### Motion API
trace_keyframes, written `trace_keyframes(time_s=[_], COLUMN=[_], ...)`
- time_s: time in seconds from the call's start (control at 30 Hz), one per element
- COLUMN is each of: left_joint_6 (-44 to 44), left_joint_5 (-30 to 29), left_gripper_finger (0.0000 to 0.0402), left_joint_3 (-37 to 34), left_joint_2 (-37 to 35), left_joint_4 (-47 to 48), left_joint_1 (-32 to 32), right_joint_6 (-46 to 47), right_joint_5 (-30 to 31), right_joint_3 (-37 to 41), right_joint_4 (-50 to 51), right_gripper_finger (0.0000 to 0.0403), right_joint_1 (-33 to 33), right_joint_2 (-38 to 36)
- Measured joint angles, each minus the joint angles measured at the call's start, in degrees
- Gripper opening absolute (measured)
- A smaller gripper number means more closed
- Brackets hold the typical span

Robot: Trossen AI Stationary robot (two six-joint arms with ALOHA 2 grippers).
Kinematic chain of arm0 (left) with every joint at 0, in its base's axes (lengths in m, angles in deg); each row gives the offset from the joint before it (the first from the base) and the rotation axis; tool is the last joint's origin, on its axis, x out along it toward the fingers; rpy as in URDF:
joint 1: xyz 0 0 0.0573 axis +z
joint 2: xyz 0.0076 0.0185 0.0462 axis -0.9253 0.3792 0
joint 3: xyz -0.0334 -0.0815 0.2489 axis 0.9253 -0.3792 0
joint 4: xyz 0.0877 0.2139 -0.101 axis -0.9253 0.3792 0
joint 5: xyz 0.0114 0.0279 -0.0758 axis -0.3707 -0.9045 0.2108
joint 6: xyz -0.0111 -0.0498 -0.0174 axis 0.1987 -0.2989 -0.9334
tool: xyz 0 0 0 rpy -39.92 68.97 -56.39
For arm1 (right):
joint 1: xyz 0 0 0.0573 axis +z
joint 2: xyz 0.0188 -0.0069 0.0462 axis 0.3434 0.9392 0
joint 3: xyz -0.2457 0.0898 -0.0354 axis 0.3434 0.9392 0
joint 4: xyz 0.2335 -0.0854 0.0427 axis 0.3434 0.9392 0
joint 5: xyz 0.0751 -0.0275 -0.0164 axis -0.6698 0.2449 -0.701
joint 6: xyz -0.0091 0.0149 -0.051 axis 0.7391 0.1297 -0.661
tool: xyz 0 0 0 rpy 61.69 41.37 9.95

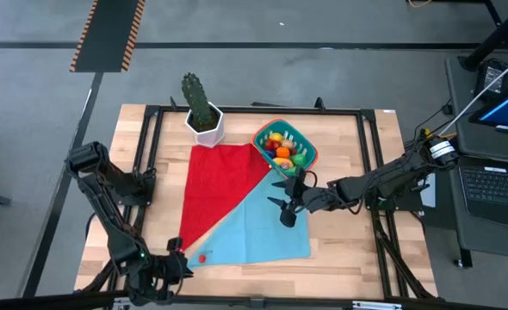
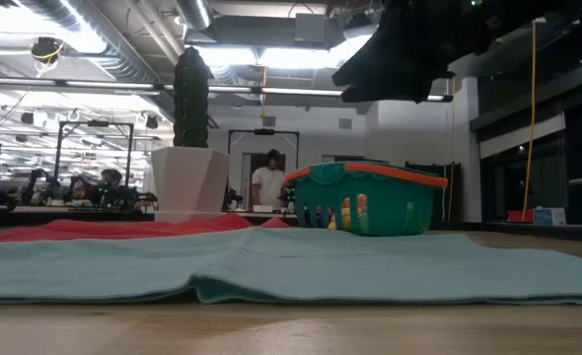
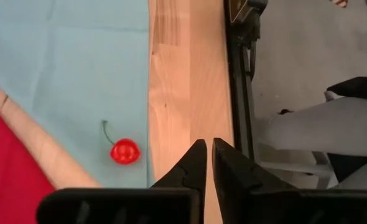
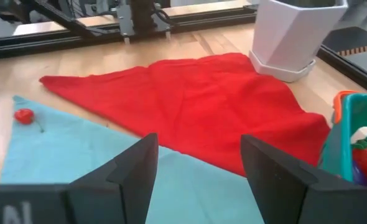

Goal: Build produce basket
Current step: Put the red cherry into the blue basket

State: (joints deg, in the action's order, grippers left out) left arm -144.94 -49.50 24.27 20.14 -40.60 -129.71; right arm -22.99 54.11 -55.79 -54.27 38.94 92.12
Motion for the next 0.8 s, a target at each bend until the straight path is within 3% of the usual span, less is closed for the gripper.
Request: trace_keyframes(time_s=[0.33, 0.8], left_joint_6=[0.4, 4.1], left_joint_5=[1.9, 1.4], left_gripper_finger=[0.0051, 0.0167], left_joint_3=[0.0, 0.0], left_joint_2=[0.0, 0.0], left_joint_4=[-0.2, 0.6], left_joint_1=[-0.3, 1.2], right_joint_6=[0.0, 0.0], right_joint_5=[-0.1, -0.1], right_joint_3=[0.0, 0.0], right_joint_4=[-0.9, -1.3], right_gripper_finger=[0.0228, 0.0228], right_joint_1=[1.9, 1.9], right_joint_2=[0.0, 0.2])
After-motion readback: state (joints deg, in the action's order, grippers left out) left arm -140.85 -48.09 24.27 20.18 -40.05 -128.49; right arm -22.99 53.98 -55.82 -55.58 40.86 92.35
